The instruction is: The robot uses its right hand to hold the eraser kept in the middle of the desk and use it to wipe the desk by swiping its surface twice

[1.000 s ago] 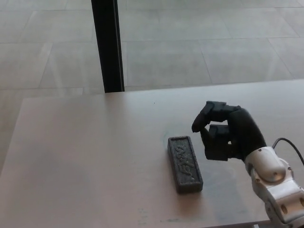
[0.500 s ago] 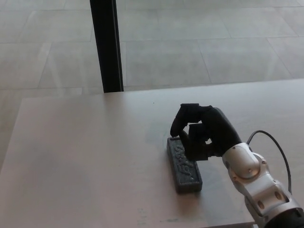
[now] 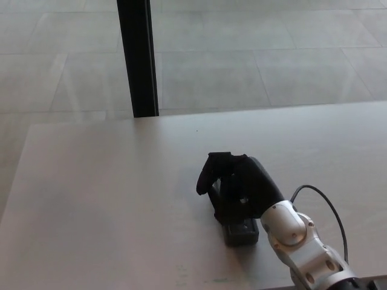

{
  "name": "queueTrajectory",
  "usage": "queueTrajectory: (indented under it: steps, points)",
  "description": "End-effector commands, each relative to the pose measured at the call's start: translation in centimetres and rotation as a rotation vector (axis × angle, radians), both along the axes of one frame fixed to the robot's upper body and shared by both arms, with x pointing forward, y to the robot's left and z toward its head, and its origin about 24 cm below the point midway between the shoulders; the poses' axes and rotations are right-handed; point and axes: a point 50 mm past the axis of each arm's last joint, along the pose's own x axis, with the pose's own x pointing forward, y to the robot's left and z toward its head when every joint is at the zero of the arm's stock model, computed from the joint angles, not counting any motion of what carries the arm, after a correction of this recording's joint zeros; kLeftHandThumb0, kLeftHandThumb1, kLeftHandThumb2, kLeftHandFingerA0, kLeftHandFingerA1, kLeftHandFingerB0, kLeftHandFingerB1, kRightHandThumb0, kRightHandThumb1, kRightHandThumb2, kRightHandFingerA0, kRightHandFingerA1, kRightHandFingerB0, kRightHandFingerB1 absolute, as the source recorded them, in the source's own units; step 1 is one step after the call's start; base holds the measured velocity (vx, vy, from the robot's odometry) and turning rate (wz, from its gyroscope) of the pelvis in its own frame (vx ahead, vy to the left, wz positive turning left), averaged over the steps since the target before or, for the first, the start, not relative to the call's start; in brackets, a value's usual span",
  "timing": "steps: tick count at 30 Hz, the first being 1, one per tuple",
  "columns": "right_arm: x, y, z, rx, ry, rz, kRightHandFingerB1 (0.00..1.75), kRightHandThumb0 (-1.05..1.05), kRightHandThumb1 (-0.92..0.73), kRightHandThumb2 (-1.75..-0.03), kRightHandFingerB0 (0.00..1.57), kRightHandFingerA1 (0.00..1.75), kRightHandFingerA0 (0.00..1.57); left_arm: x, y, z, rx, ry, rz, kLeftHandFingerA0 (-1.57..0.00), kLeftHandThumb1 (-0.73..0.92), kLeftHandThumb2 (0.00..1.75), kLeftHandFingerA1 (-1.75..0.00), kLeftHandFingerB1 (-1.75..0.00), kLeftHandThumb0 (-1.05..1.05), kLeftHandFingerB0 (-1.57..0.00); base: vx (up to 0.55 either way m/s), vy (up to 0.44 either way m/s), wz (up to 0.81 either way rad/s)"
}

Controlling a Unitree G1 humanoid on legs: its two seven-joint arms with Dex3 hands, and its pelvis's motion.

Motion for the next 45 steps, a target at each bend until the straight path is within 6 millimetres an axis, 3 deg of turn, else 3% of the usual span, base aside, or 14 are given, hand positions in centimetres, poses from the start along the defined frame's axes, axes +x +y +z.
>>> queueTrajectory:
  steps: [1, 22, 23, 24, 27, 33, 35, 36, 37, 39, 40, 41, 44, 45]
  points:
    - [-0.6, -1.3, -1.7, -0.032, 0.032, -0.030, 1.63, -0.19, -0.48, -1.26, 0.80, 1.75, 0.89, -0.3, 0.0, 0.0, -0.004, 0.003, 0.008, -0.48, 0.73, 0.64, -0.86, -0.60, -0.48, -0.34, 0.00, 0.000, 0.00]
    - [-1.9, -3.9, -5.2, 0.068, 0.173, -0.164, 1.70, -0.21, -0.47, -1.27, 0.83, 1.75, 0.96, 0.0, -0.1, -0.4, -0.013, 0.011, -0.005, -0.51, 0.76, 0.63, -0.84, -0.61, -0.51, -0.35, 0.00, 0.000, 0.00]
    - [-2.2, -4.8, -5.8, 0.094, 0.203, -0.195, 1.35, -0.27, -0.48, -1.16, 1.11, 1.41, 1.22, 0.0, -0.1, -0.4, -0.017, 0.005, -0.005, -0.50, 0.77, 0.64, -0.84, -0.60, -0.50, -0.35, 0.00, 0.000, 0.00]
    - [-2.2, -5.7, -6.0, 0.077, 0.219, -0.204, 1.66, -0.19, -0.45, -1.26, 0.84, 1.75, 0.96, 0.0, -0.2, -0.5, -0.024, -0.006, 0.005, -0.50, 0.77, 0.64, -0.83, -0.60, -0.49, -0.34, 0.00, 0.000, 0.00]
    - [-2.2, -7.6, -6.2, 0.085, 0.238, -0.254, 1.63, -0.20, -0.53, -1.18, 0.84, 1.75, 0.95, -0.2, -0.1, -0.5, -0.017, 0.005, 0.000, -0.51, 0.77, 0.63, -0.82, -0.59, -0.49, -0.35, 0.00, 0.000, 0.00]
    - [-2.2, -17.0, -4.5, 0.086, 0.210, -0.463, 1.66, -0.12, -0.54, -1.23, 0.73, 1.75, 0.89, -0.4, 0.0, -0.4, -0.013, -0.003, 0.018, -0.52, 0.76, 0.63, -0.87, -0.61, -0.49, -0.37, 0.00, 0.000, 0.00]
    - [-2.4, -19.8, -3.6, 0.038, 0.167, -0.539, 1.32, -0.21, -0.53, -1.16, 0.99, 1.45, 1.20, -0.5, 0.1, -0.4, -0.019, -0.009, 0.035, -0.52, 0.77, 0.63, -0.84, -0.58, -0.48, -0.33, 0.00, 0.000, 0.00]
    - [-2.7, -21.8, -2.8, 0.012, 0.150, -0.565, 1.59, -0.12, -0.51, -1.22, 0.74, 1.75, 0.87, -0.6, 0.2, -0.4, -0.013, -0.004, 0.043, -0.53, 0.76, 0.63, -0.84, -0.58, -0.49, -0.35, 0.00, 0.000, 0.00]
    - [-2.9, -22.7, -2.5, 0.033, 0.144, -0.586, 1.61, -0.12, -0.48, -1.26, 0.74, 1.75, 0.86, -0.6, 0.2, -0.3, -0.012, -0.003, 0.046, -0.53, 0.76, 0.62, -0.84, -0.58, -0.49, -0.35, 0.00, 0.000, 0.00]
    - [-3.1, -23.9, -2.0, 0.011, 0.128, -0.640, 1.60, -0.15, -0.44, -1.23, 0.79, 1.75, 0.90, -0.8, 0.3, -0.2, -0.008, -0.003, 0.048, -0.52, 0.76, 0.63, -0.84, -0.58, -0.50, -0.35, 0.00, 0.000, 0.00]
    - [-3.4, -24.5, -1.9, 0.022, 0.120, -0.647, 1.32, -0.22, -0.45, -1.20, 1.03, 1.43, 1.21, -0.8, 0.3, -0.2, -0.002, 0.003, 0.036, -0.52, 0.76, 0.63, -0.84, -0.60, -0.50, -0.37, 0.00, 0.000, 0.00]
    - [-3.5, -24.9, -1.9, 0.036, 0.132, -0.655, 1.63, -0.14, -0.41, -1.34, 0.79, 1.75, 0.92, -0.8, 0.3, -0.2, -0.010, -0.005, 0.039, -0.51, 0.76, 0.63, -0.85, -0.59, -0.50, -0.35, 0.00, 0.000, 0.00]
    - [-3.8, -25.4, -2.0, 0.060, 0.146, -0.686, 1.34, -0.23, -0.43, -1.22, 1.03, 1.45, 1.20, -0.9, 0.4, -0.2, -0.023, -0.013, 0.053, -0.49, 0.76, 0.62, -0.82, -0.57, -0.49, -0.32, 0.00, 0.000, 0.00]
    - [-4.0, -25.7, -2.2, 0.063, 0.154, -0.705, 1.67, -0.14, -0.43, -1.25, 0.74, 1.75, 0.91, -0.9, 0.4, -0.2, -0.019, -0.006, 0.050, -0.50, 0.77, 0.63, -0.82, -0.56, -0.49, -0.32, 0.00, 0.000, 0.00]
